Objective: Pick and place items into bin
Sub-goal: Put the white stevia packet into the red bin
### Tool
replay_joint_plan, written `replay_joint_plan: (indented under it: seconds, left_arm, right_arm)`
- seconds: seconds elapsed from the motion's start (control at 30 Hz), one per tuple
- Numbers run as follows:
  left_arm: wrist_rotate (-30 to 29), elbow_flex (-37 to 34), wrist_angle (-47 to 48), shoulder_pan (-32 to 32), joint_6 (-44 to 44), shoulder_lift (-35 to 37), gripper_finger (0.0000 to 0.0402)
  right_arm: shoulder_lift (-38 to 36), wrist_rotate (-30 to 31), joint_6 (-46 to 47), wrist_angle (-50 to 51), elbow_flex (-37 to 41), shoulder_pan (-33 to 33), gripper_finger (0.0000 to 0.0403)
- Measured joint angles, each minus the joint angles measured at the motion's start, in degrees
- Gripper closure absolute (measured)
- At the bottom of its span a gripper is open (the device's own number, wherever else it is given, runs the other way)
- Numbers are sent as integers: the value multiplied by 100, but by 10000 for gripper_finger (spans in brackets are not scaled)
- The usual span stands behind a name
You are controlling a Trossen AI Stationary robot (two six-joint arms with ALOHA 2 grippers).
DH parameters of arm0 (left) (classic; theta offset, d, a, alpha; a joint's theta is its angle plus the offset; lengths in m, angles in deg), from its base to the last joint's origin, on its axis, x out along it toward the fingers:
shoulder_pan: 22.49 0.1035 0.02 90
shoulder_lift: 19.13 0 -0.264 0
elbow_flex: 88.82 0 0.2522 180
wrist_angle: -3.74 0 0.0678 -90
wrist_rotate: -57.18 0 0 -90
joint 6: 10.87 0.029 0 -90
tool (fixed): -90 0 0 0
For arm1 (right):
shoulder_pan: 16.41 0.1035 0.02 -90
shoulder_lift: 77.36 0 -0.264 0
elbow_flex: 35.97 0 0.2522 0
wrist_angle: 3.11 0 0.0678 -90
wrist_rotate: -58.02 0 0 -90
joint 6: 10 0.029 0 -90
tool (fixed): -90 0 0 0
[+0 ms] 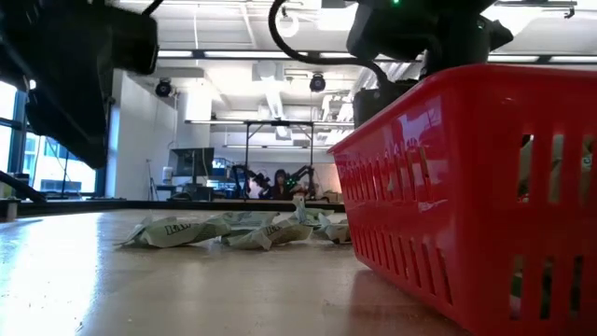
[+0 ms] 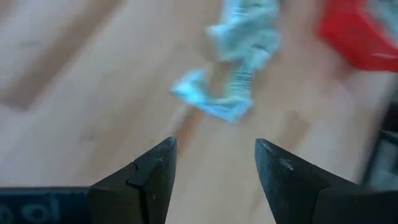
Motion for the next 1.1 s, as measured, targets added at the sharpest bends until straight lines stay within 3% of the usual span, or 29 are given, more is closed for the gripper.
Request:
replay_joint_plan:
  seconds: [0.1, 0.23, 0.47, 0.67, 0.8, 0.93, 1.1]
  left_arm:
    - [172, 13, -343, -4, 96, -107, 152]
    - [175, 4, -400, 0, -55, -179, 152]
    - [140, 10, -380, 1, -575, -327, 152]
    - [213, 7, -660, 107, -1391, -878, 151]
    - [469, 13, -1209, 303, -1868, -1328, 151]
    - [614, 111, -1631, 460, -2316, -1600, 151]
    - [473, 353, -1232, 518, -2565, -1722, 154]
  right_arm:
    - [-12, 45, 361, 185, -3, 40, 391]
    - [-325, -54, 1045, 426, 21, 291, 383]
    - [-1466, 162, 2535, 366, -315, 1348, 395]
    - [-1291, -224, 3549, -519, -403, 2027, 394]
    - [-1092, 76, 4160, -578, -385, 2256, 343]
    - [-1095, 644, 4634, -355, -388, 2619, 250]
    - [-1229, 1567, 5495, -74, -397, 3167, 139]
